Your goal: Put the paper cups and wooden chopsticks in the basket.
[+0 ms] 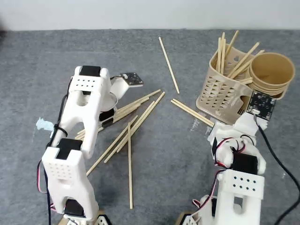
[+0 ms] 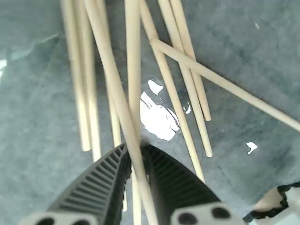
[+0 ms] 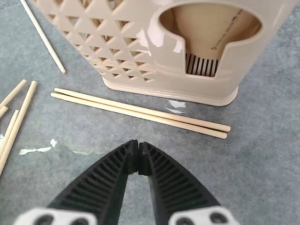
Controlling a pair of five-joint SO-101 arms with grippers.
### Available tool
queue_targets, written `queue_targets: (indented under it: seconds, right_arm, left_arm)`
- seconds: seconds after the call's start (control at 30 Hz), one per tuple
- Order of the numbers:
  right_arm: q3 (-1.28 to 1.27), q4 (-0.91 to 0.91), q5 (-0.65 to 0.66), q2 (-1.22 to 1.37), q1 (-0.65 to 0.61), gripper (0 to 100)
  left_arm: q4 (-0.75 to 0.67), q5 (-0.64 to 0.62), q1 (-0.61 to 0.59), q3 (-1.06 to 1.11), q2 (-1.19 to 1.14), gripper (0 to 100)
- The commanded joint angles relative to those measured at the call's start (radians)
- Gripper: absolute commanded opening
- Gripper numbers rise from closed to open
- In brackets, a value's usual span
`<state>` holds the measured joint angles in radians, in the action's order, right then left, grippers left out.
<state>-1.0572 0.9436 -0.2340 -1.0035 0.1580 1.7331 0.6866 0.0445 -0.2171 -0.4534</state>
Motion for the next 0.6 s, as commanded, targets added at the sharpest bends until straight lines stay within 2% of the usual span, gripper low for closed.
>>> queue_targets:
  seconds: [0.0,0.33,0.57]
  right_arm:
    - [0.009,-0.021,-0.003,-0.019,-0.005,0.9]
    - [0.009,-0.019,-0.003,-0.019,0.001,0.9]
    - [0.009,-0.019,-0.003,-0.019,0.002,0.9]
  left_arm:
    - [0.02,-0.048,0.02,-0.01,0.124,1]
    - [0.015,-0.13,0.158,-0.01,0.404,1]
    - [-0.118,-0.264,0.281,-0.01,0.519,1]
